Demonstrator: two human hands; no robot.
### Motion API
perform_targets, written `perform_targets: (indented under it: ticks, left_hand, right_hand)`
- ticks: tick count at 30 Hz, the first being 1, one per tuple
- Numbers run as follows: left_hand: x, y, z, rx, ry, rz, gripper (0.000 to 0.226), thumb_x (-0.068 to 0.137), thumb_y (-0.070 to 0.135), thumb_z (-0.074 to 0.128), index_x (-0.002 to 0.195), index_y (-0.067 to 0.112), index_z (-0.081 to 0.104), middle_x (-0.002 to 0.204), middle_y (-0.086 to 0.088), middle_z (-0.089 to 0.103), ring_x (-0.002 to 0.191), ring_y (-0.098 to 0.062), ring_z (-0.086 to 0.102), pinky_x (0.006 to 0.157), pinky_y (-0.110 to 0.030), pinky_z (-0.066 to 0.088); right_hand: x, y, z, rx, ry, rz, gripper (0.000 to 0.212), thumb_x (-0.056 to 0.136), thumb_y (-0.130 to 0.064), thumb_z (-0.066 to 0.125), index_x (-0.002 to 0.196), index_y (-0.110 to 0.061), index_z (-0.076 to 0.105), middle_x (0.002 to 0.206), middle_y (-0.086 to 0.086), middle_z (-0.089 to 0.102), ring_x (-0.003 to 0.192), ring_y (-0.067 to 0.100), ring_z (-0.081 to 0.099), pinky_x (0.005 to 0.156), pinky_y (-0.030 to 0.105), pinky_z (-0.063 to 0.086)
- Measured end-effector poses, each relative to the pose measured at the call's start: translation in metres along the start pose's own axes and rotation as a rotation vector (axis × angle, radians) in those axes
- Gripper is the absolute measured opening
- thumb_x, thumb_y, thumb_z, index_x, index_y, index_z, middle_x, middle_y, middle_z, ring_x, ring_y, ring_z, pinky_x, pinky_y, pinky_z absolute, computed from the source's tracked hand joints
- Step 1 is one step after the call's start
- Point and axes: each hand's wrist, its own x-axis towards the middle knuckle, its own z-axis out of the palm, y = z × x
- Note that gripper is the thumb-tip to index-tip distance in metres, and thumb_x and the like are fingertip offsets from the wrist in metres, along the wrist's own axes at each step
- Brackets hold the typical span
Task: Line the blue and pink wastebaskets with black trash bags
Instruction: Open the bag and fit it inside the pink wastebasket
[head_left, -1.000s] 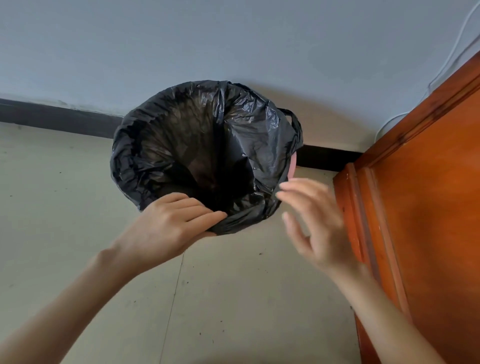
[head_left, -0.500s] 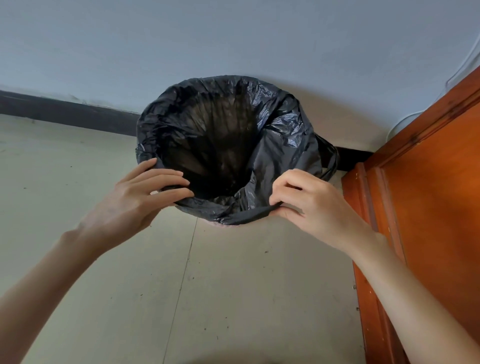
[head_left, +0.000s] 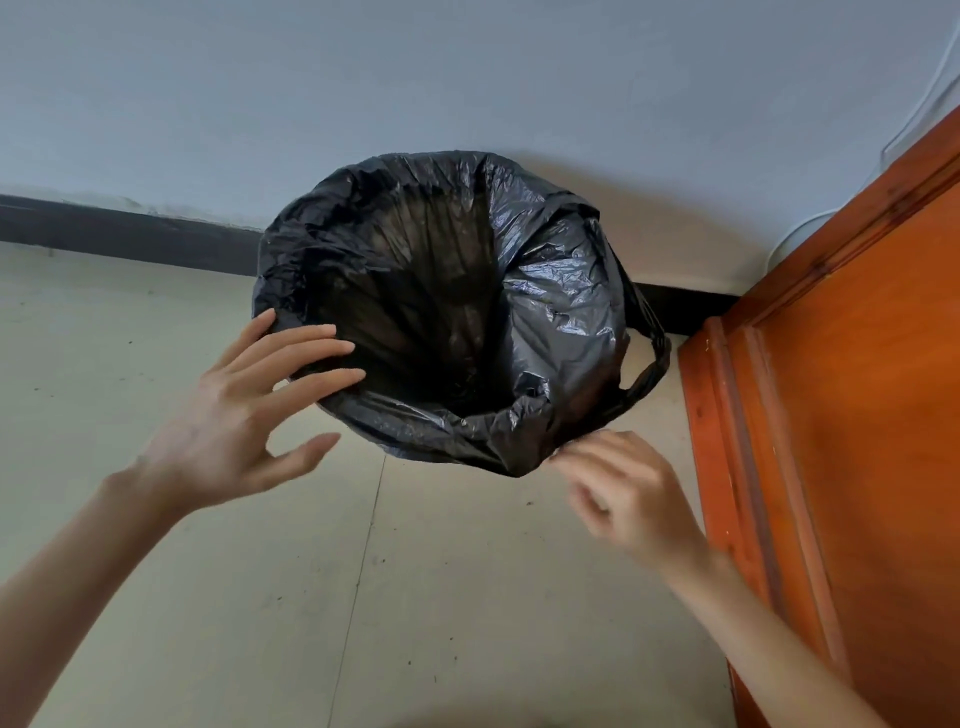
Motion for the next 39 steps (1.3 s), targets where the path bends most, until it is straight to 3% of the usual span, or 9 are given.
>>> perform_targets:
  ticks: [4,6,9,14,18,24,31,35,39]
  left_hand:
    - [0.022,0.040,0.006,0.011,0.101,0.075,0.046,0.088,0.041,0.051,0.117,0.007,0.060,0.119,-0.010,0.061,0.121,-0.023,0.049,0.105,-0.051,0.035]
    - [0.040,0.067,0.020,0.006,0.093,0.128,0.045,0.086,0.041,0.056,0.115,0.007,0.061,0.114,-0.008,0.064,0.114,-0.023,0.055,0.098,-0.043,0.043]
    - [0.054,0.088,0.039,0.065,0.044,0.154,0.035,0.088,0.033,0.053,0.109,0.006,0.062,0.088,-0.004,0.070,0.081,-0.022,0.065,0.066,-0.036,0.054]
    - [0.044,0.079,0.039,0.061,0.079,0.114,0.019,0.089,0.017,0.049,0.105,0.010,0.055,0.066,-0.001,0.066,0.051,-0.019,0.060,0.034,-0.030,0.044]
    - [0.038,0.074,0.038,0.059,0.108,0.144,0.020,0.092,0.021,0.049,0.108,0.011,0.053,0.066,-0.001,0.066,0.050,-0.018,0.060,0.034,-0.031,0.044]
    - [0.040,0.075,0.038,0.049,0.116,0.175,0.023,0.094,0.026,0.045,0.107,0.009,0.054,0.069,-0.001,0.068,0.052,-0.017,0.061,0.035,-0.029,0.045]
    - [0.042,0.074,0.038,0.039,0.126,0.173,0.030,0.097,0.027,0.043,0.103,0.006,0.062,0.069,-0.002,0.067,0.052,-0.017,0.061,0.035,-0.029,0.045]
    - [0.043,0.075,0.043,0.038,0.122,0.171,0.025,0.094,0.026,0.046,0.107,0.007,0.058,0.070,-0.002,0.067,0.052,-0.017,0.061,0.035,-0.030,0.045]
    - [0.043,0.075,0.043,0.014,0.124,0.156,0.027,0.094,0.027,0.047,0.105,0.006,0.060,0.069,-0.003,0.067,0.053,-0.018,0.061,0.035,-0.031,0.045]
  right_hand:
    - [0.025,0.013,-0.016,0.656,0.552,0.955,0.021,0.085,-0.018,0.053,0.106,-0.023,0.052,0.110,-0.004,0.056,0.104,0.010,0.055,0.087,0.021,0.046]
    - [0.044,0.040,-0.014,1.092,0.402,1.317,0.040,0.088,-0.032,0.060,0.125,-0.021,0.049,0.129,0.002,0.055,0.117,0.018,0.055,0.089,0.030,0.048]
    - [0.058,0.061,-0.008,1.501,0.223,1.288,0.048,0.083,-0.040,0.059,0.121,-0.010,0.059,0.115,0.007,0.066,0.106,0.023,0.064,0.092,0.033,0.048]
    - [0.050,0.073,-0.008,1.982,0.643,1.024,0.018,0.084,-0.034,0.055,0.079,-0.019,0.064,0.054,-0.012,0.044,0.053,0.003,0.044,0.058,0.016,0.045]
    - [0.034,0.081,0.026,1.926,0.667,1.297,0.015,0.086,-0.022,0.054,0.074,-0.017,0.061,0.062,-0.008,0.054,0.060,0.007,0.054,0.063,0.021,0.053]
    - [0.024,0.062,0.076,1.552,0.177,1.814,0.017,0.087,-0.004,0.056,0.073,-0.012,0.060,0.060,0.000,0.043,0.054,0.009,0.037,0.052,0.019,0.022]
    - [0.050,0.058,0.033,1.065,0.492,1.479,0.016,0.096,-0.026,0.047,0.093,-0.018,0.061,0.090,0.002,0.062,0.074,0.013,0.059,0.066,0.024,0.045]
    - [0.069,0.034,-0.001,1.126,0.114,1.252,0.032,0.092,-0.047,0.046,0.097,-0.022,0.065,0.096,0.000,0.070,0.085,0.015,0.065,0.071,0.027,0.048]
    - [0.074,0.034,-0.007,1.303,0.227,1.246,0.016,0.091,-0.023,0.056,0.080,-0.017,0.066,0.086,-0.001,0.070,0.083,0.014,0.065,0.072,0.026,0.052]
